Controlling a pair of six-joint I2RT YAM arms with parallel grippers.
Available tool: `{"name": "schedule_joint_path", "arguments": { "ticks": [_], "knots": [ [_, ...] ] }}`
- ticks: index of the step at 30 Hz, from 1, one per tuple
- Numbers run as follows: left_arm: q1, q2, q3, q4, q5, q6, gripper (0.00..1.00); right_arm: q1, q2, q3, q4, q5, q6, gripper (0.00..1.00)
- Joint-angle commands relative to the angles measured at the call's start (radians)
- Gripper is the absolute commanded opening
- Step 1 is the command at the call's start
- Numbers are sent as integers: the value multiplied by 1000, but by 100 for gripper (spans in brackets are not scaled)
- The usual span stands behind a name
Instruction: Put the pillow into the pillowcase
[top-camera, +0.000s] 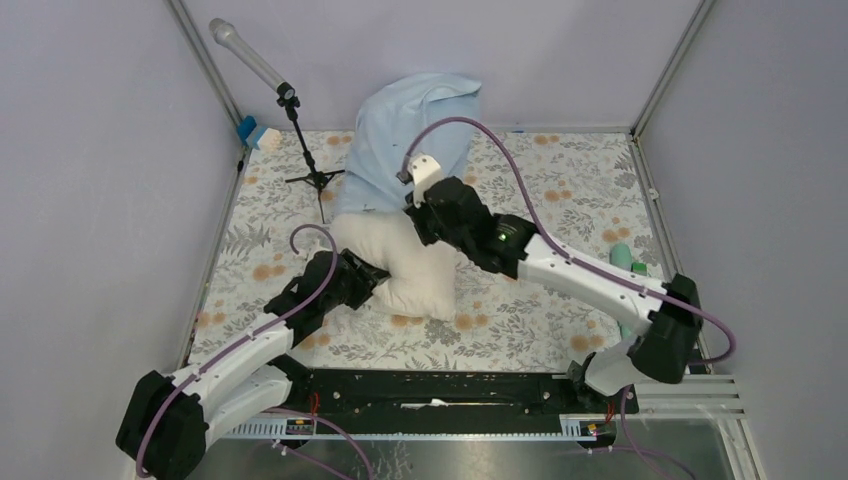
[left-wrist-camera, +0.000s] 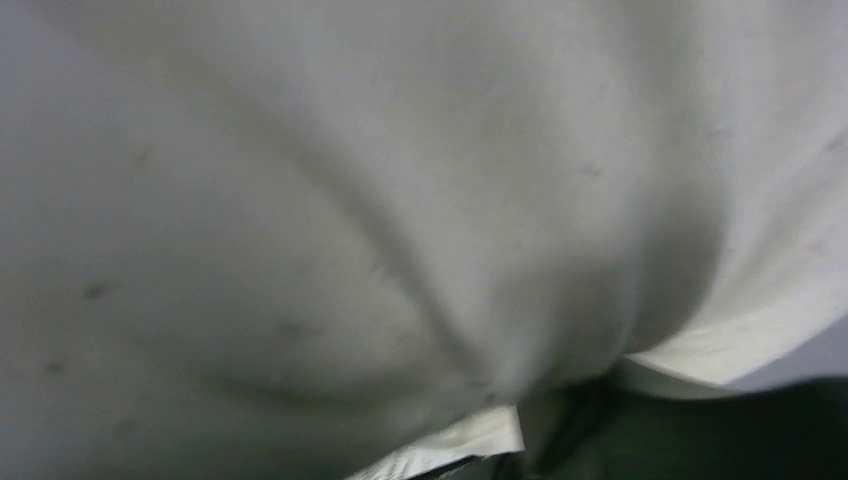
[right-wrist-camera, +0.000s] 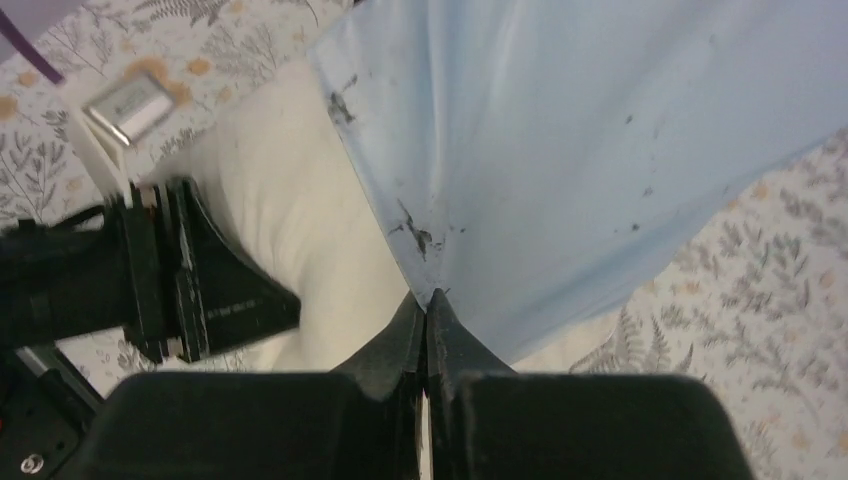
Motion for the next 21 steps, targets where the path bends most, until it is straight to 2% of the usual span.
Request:
{"name": "schedule_joint_path", "arguments": {
  "ticks": [1,2,3,4,7,9,12,14,17,19,21],
  "knots": [
    [-1,51,78,267,-142,-25,25,-3,-61,-171,28,-40,146,0],
    [-1,51,98,255,-154,-11,11,-16,-61,-201,25,-23,147,0],
    [0,44,116,244,-164,6,2,-39,-64,-225,25,-18,153,0],
    [-1,34,129,234,-171,19,0,-63,-63,-237,26,-26,160,0],
    [-2,-10,139,221,-197,34,0,-121,-51,-175,-25,-14,155,0],
    [-2,-32,144,204,-221,46,0,-122,-44,-59,-102,-16,136,0],
    [-1,-8,146,211,-234,57,0,-114,-43,138,-187,-125,180,0],
    [-1,51,159,221,-226,78,0,-73,-36,287,-223,-206,217,0],
    [-2,139,189,222,-199,114,0,21,-17,430,-249,-227,228,0],
    [-5,153,206,215,-187,132,0,36,-5,462,-257,-248,237,0],
    [-5,125,218,213,-166,141,0,36,-3,413,-252,-196,219,0]
  ]
}}
